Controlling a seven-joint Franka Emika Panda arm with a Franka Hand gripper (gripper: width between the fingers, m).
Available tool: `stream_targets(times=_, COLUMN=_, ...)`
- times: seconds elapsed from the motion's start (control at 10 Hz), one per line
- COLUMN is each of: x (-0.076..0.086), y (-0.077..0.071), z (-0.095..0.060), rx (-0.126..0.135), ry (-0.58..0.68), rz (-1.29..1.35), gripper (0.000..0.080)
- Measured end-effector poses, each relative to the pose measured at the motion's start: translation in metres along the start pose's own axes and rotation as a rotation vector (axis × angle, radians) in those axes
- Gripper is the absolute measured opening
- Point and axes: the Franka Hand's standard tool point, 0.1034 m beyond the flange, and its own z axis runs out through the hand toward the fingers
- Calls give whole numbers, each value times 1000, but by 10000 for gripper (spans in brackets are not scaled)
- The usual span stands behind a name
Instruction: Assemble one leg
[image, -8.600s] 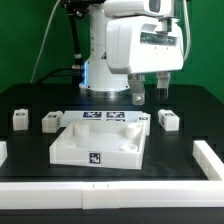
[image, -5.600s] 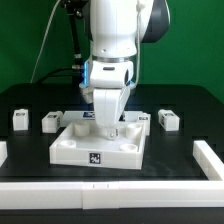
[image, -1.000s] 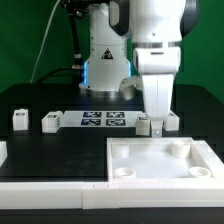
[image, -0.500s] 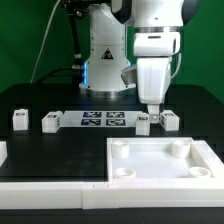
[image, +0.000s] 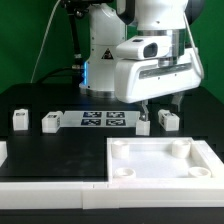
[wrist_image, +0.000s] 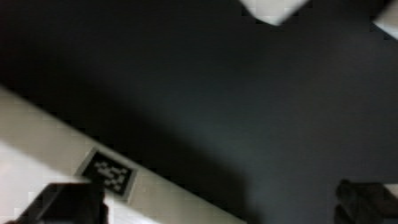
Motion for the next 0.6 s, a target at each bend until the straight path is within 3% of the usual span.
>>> stream_targets(times=0.3, x=-8, y=-25, z=5, rx=35, ry=-33, rz=411, gripper=648)
stream_targets(times=0.6, x=-10, y=-29, z=7, rx=42, ry=-41, rz=490, gripper=648)
